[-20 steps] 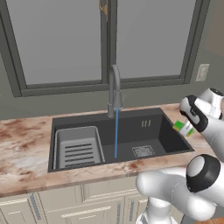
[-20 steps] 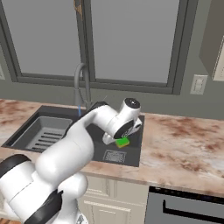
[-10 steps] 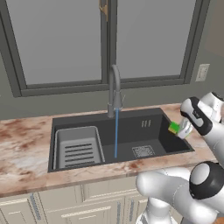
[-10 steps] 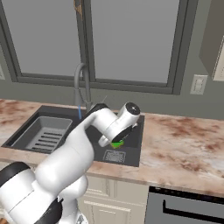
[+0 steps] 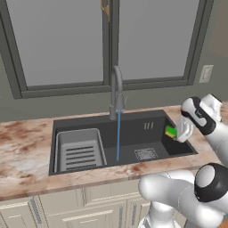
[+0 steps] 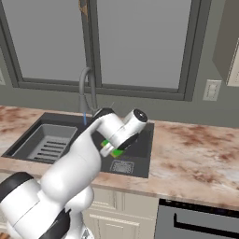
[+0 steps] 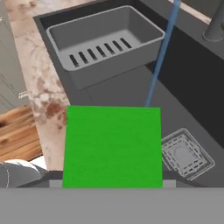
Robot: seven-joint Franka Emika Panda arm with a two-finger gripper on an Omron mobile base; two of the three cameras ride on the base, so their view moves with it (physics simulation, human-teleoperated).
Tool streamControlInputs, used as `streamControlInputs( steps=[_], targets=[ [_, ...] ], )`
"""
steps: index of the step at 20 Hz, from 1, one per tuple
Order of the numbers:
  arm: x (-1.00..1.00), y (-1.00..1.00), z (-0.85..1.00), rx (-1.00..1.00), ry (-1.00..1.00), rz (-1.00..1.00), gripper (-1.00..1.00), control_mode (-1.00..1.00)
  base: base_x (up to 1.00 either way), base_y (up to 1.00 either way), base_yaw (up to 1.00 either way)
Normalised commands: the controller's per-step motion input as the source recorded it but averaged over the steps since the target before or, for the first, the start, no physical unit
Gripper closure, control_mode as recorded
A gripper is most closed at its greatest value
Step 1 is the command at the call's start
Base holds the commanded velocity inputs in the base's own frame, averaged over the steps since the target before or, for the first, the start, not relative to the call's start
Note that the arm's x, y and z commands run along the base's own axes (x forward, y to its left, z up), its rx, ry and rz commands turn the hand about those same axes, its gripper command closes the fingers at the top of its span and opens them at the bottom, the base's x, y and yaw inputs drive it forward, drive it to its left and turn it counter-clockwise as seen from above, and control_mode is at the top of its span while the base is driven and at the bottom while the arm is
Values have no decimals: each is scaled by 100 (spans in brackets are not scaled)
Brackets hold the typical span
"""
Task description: Soak the sponge with water for a few seconds and then drop it inside the sink.
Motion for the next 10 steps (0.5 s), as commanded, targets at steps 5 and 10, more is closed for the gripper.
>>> streamControlInputs(
  steps=[5,10],
  targets=[
    [0,45,0,0,0,13,100,-100,0,0,0],
    [0,59,0,0,0,8,100,-100,0,0,0]
  ],
)
